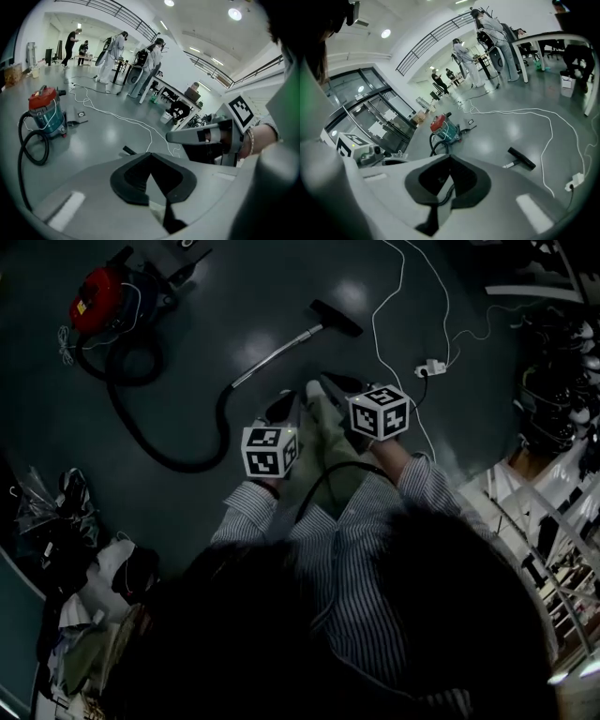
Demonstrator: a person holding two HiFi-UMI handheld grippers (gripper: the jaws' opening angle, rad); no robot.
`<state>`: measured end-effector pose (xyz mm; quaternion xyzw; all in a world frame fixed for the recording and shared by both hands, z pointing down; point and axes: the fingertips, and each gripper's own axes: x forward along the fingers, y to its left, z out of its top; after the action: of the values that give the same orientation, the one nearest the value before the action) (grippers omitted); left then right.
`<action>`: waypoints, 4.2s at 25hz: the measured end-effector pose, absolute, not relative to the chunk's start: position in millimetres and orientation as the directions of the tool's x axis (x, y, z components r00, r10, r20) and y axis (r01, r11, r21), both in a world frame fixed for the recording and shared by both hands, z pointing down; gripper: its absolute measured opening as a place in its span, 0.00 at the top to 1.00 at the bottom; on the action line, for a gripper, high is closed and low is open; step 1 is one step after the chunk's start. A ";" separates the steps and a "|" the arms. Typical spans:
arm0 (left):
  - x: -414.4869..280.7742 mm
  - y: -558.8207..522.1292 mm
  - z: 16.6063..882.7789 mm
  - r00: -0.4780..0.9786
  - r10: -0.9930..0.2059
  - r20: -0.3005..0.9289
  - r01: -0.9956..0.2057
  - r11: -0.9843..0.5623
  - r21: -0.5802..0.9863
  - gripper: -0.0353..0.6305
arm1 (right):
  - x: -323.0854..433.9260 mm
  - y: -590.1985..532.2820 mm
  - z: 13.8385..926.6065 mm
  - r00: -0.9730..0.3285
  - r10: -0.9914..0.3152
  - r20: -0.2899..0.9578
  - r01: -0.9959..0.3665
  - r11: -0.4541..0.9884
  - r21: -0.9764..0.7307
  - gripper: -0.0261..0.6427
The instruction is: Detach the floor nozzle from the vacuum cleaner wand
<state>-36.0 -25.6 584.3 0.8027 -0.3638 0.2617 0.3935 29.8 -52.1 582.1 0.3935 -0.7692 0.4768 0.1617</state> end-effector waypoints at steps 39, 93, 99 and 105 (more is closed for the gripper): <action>-60.1 -86.3 1215.3 0.379 -0.136 0.915 -0.451 -0.891 0.055 0.64 | 43.8 -127.3 1134.8 -0.677 -0.485 0.554 -0.692 0.163 -0.703 0.96; -75.6 -239.2 590.4 0.398 -0.503 0.767 -0.679 -0.724 -0.122 0.67 | 34.6 -258.9 435.2 -0.614 -0.788 0.041 -0.621 0.451 -0.641 0.96; -95.5 -243.1 442.3 0.408 -0.656 0.635 -0.752 -0.636 -0.175 0.67 | 2.3 -244.2 277.3 -0.646 -0.752 -0.134 -0.601 0.608 -0.519 0.96; -105.4 -222.0 317.5 0.426 -0.769 0.476 -0.830 -0.542 -0.131 0.66 | -22.0 -209.5 145.1 -0.629 -0.735 -0.251 -0.648 0.675 -0.353 0.96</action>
<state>-105.4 -222.0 317.5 0.8423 -0.4748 0.2477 0.0616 -22.0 -209.5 145.1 0.3863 -0.8952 0.1150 -0.1901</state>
